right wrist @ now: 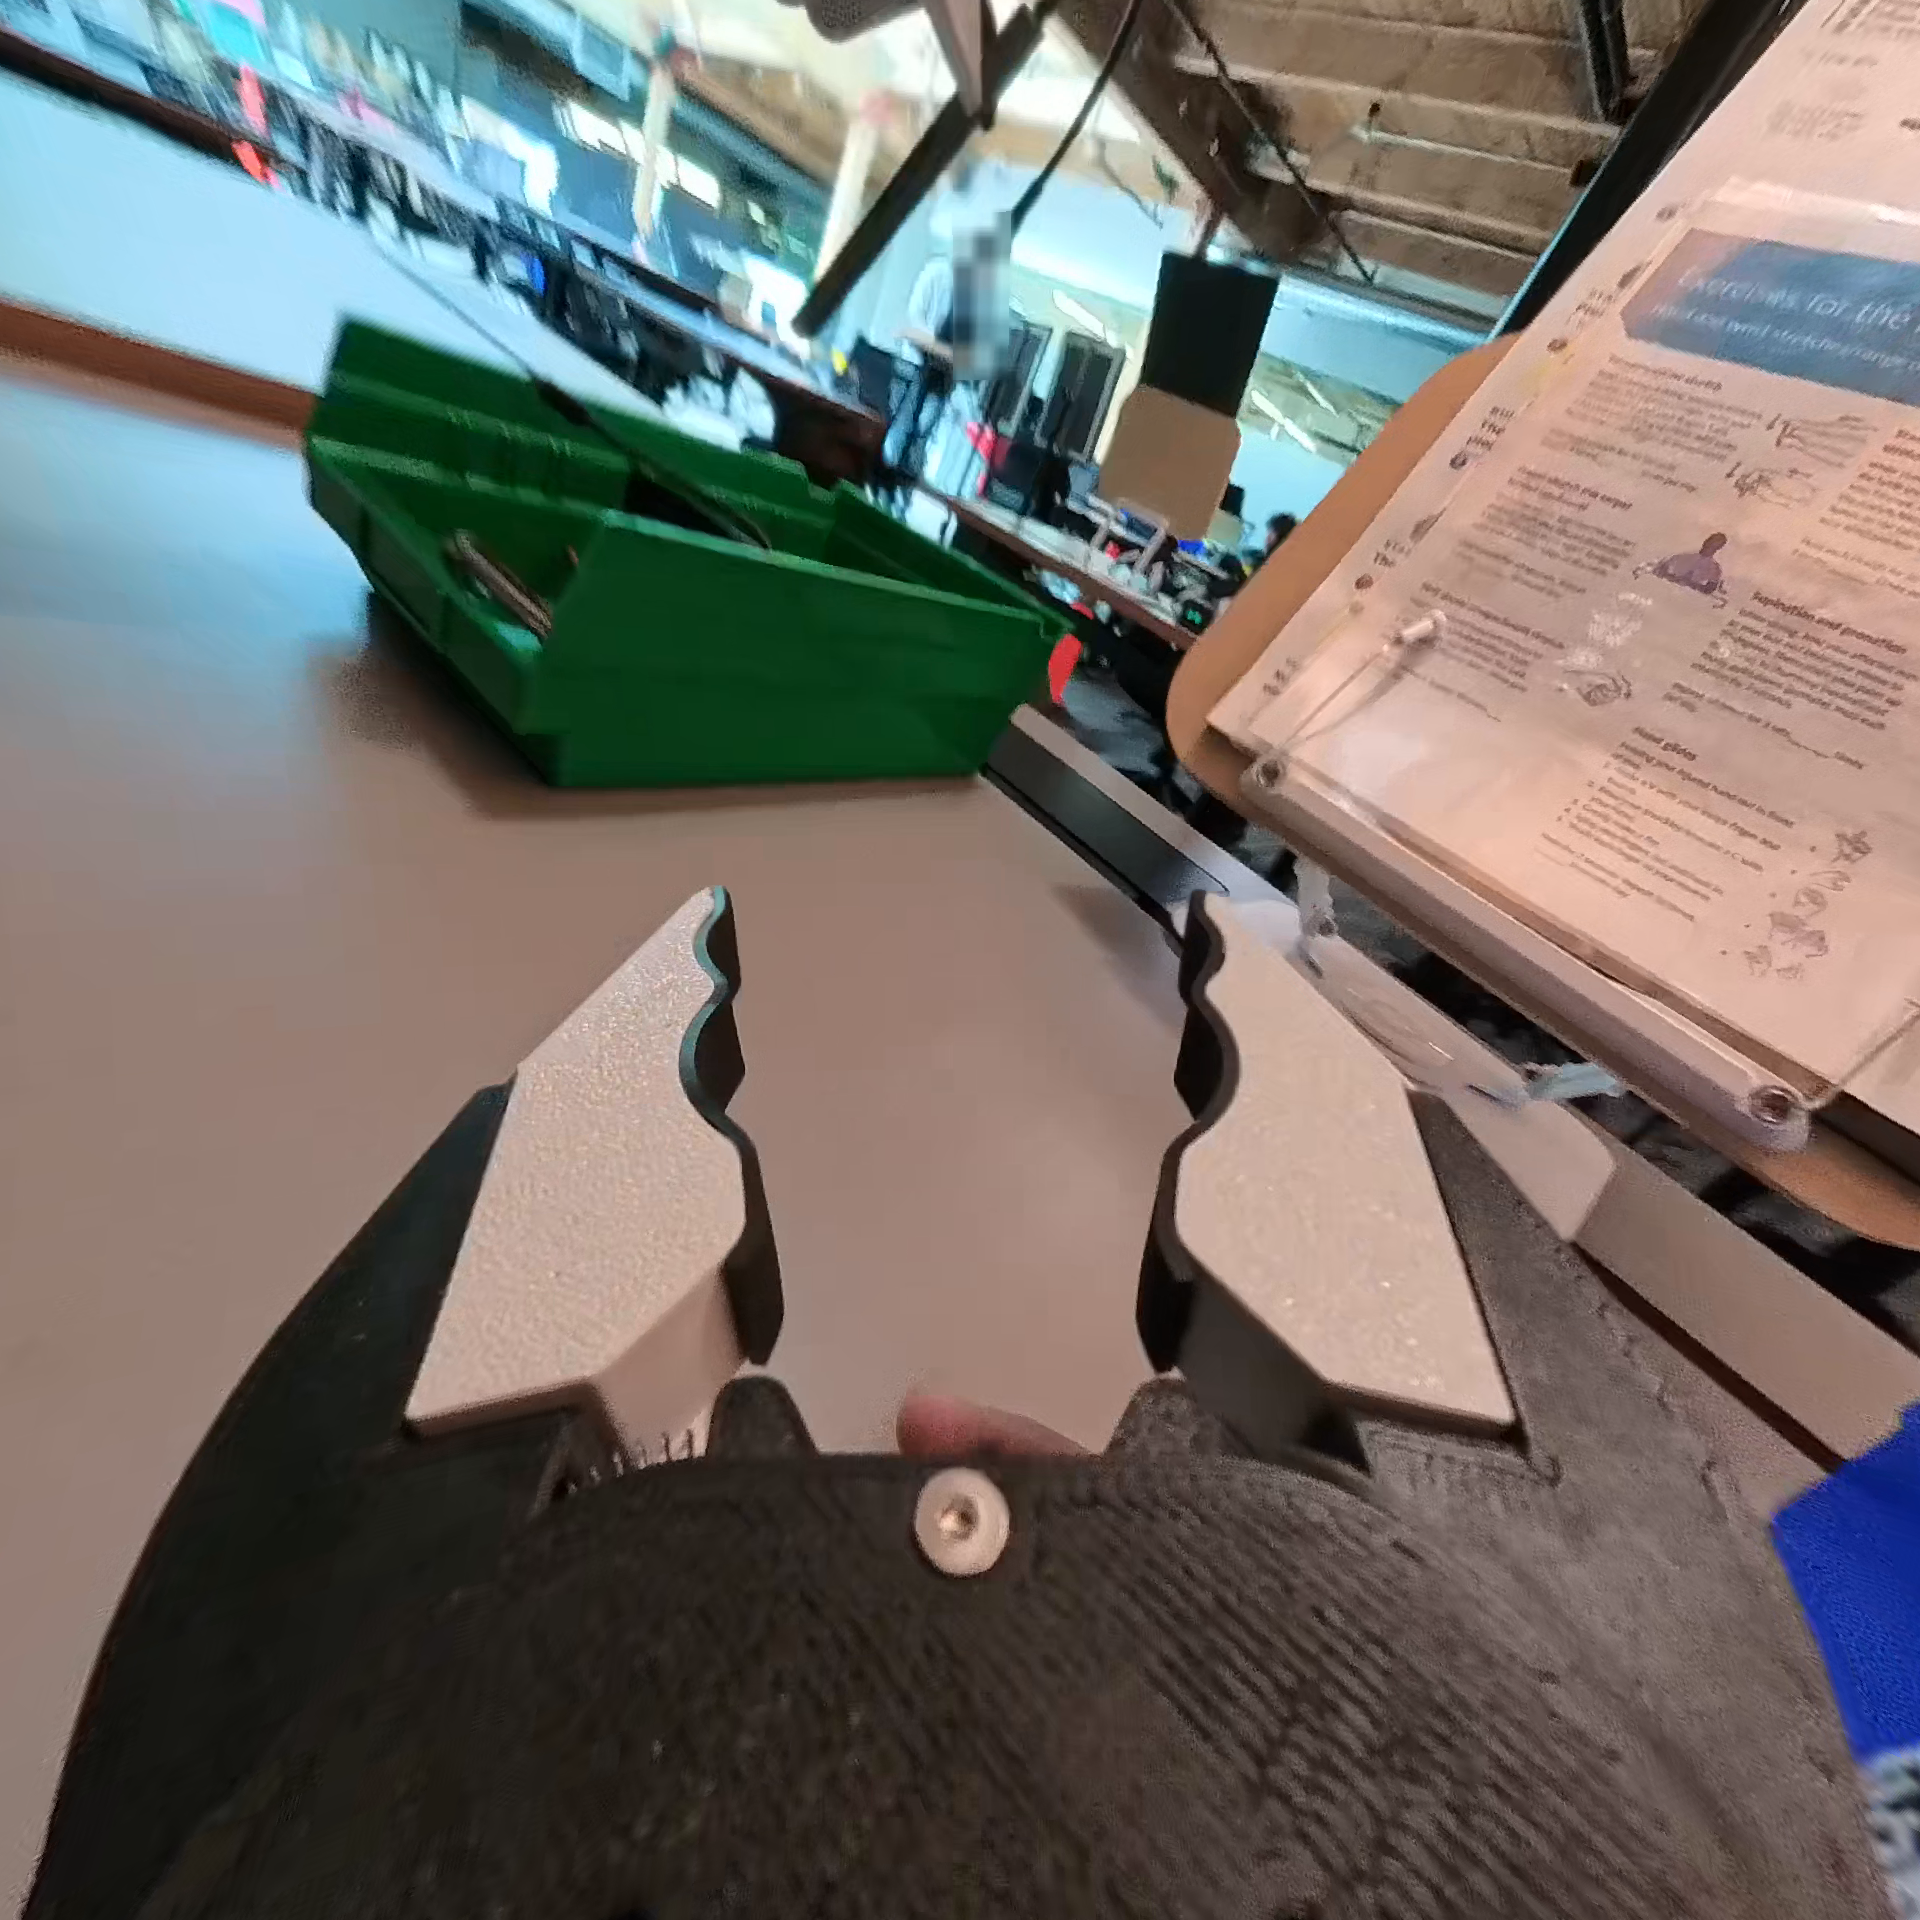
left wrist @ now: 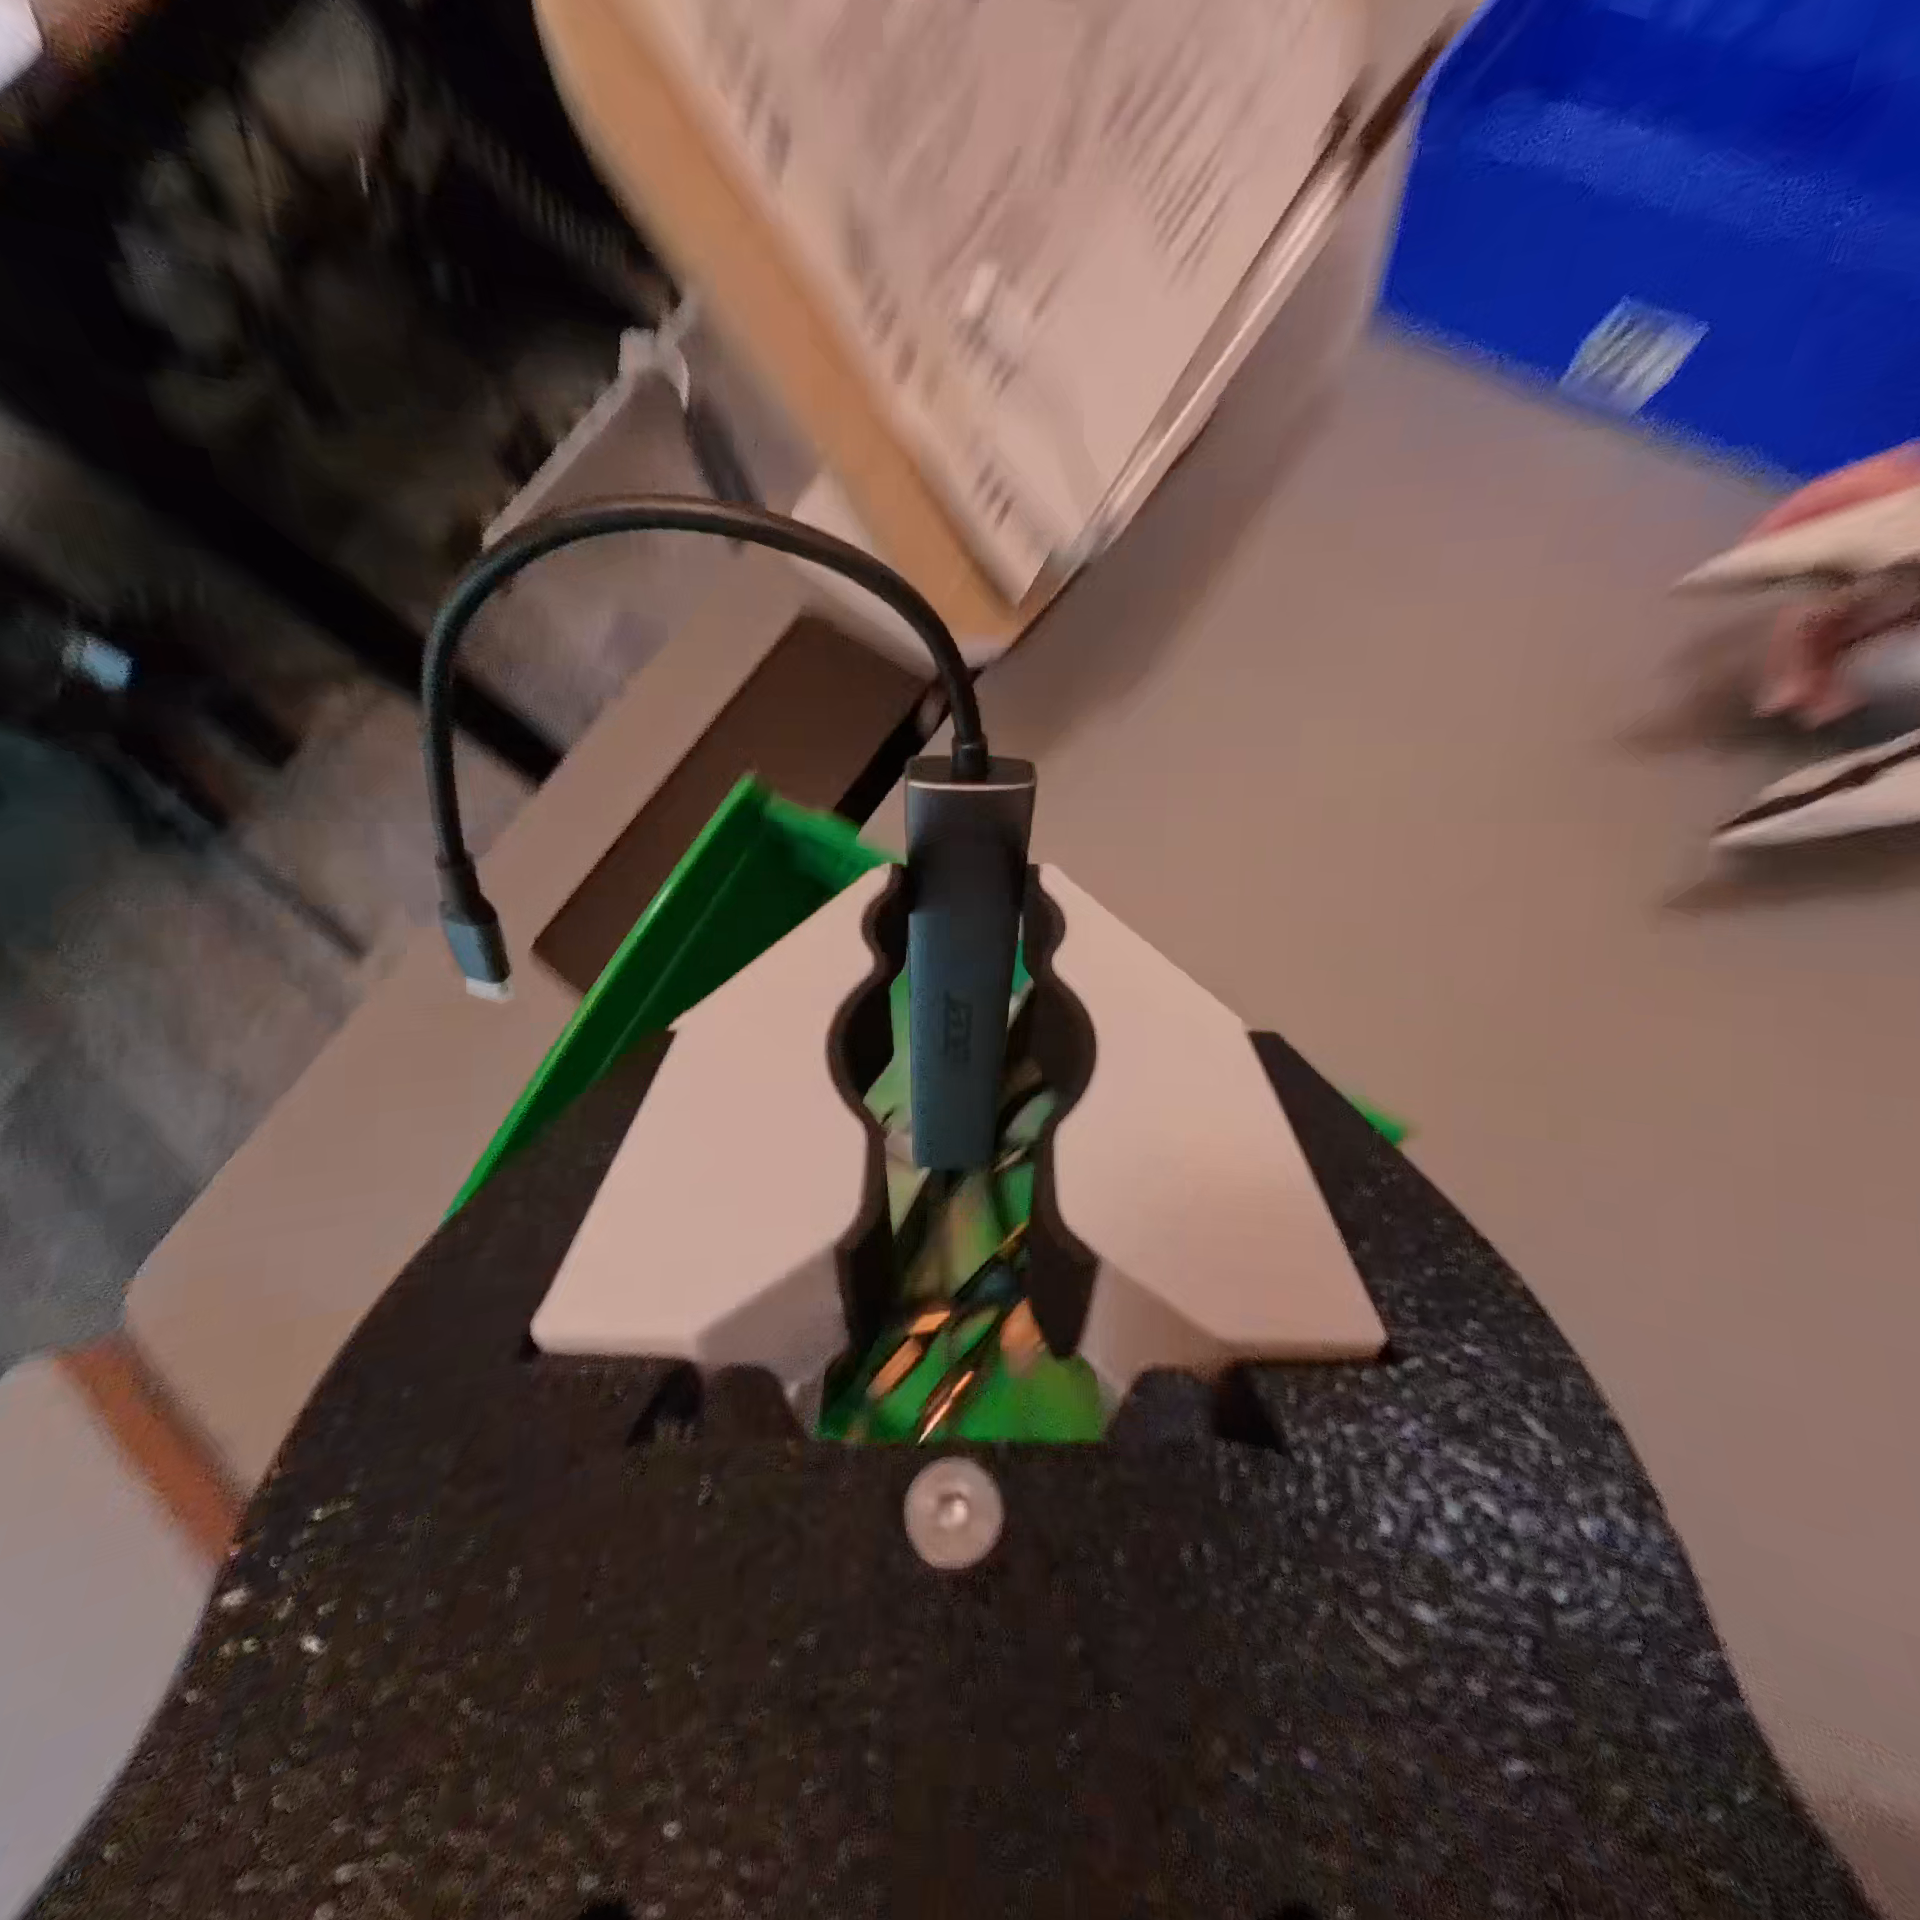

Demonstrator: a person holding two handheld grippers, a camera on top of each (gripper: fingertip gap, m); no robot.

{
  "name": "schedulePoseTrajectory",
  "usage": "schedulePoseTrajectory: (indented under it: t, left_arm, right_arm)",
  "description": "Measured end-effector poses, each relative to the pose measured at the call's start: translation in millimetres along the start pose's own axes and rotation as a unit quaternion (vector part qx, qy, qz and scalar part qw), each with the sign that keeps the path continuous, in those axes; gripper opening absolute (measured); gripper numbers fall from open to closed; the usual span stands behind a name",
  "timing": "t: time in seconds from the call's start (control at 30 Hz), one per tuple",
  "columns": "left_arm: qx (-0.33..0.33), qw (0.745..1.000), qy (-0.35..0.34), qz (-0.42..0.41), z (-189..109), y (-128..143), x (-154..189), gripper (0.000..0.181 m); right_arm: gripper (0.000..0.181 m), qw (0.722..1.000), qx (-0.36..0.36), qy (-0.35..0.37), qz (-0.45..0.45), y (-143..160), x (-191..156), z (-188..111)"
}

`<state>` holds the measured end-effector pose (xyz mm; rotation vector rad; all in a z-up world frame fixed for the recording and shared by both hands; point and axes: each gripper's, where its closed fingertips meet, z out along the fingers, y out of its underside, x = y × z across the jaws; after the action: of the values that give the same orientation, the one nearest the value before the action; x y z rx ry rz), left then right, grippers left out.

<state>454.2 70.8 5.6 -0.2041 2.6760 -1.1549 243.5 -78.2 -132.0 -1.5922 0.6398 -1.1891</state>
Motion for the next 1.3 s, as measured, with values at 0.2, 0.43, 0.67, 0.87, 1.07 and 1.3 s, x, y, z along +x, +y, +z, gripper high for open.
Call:
schedulePoseTrajectory:
  t: [0.2,0.43,0.67,0.87,1.07,1.3]
  left_arm:
    - [0.250,0.940,0.228,-0.046,-54,-69,151,0.019]
    - [0.453,0.799,0.381,-0.107,-28,-69,267,0.019]
    - [0.537,0.712,0.403,-0.206,25,-65,275,0.019]
    - [0.525,0.730,0.390,-0.199,43,-67,274,0.019]
    - [0.503,0.756,0.370,-0.197,55,-69,271,0.019]
    - [0.425,0.895,0.111,-0.075,64,-51,239,0.031]
  right_arm:
    - [0.087,0.966,0.125,-0.137,0.179,-56,-25,-19]
    - [0.076,0.897,0.257,-0.205,0.295,-101,-20,-49]
    - [0.039,0.904,0.277,-0.146,0.290,-96,7,-57]
    - [0.020,0.925,0.210,-0.166,0.269,-80,-1,-46]
    - [0.020,0.933,0.193,-0.145,0.268,-73,10,-45]
    - [0.020,0.934,0.199,-0.067,0.290,-61,53,-55]
